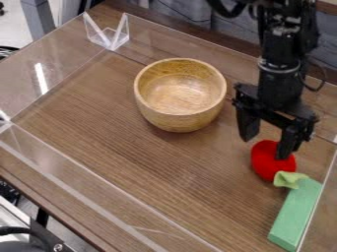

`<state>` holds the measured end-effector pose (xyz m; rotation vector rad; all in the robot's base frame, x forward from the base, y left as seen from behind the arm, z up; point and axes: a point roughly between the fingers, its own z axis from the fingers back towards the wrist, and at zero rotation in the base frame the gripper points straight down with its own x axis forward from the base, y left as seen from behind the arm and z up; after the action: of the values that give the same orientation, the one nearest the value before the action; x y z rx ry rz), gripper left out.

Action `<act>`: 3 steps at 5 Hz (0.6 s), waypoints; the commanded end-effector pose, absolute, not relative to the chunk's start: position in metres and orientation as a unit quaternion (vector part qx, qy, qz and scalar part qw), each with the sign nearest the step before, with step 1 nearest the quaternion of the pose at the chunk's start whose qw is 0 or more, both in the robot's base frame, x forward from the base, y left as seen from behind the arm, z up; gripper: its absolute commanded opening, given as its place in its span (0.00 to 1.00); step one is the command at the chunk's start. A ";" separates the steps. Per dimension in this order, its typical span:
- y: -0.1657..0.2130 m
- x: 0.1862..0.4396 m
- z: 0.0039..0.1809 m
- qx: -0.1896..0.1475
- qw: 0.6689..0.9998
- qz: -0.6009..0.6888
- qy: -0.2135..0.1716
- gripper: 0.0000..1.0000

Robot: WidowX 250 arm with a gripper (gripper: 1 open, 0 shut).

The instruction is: Move the red fruit to the right

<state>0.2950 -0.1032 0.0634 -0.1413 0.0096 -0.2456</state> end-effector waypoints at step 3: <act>-0.075 0.291 0.135 -0.045 0.994 -0.065 -0.077 1.00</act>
<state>0.2877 -0.0767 0.1245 -0.0883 -0.1176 -0.1359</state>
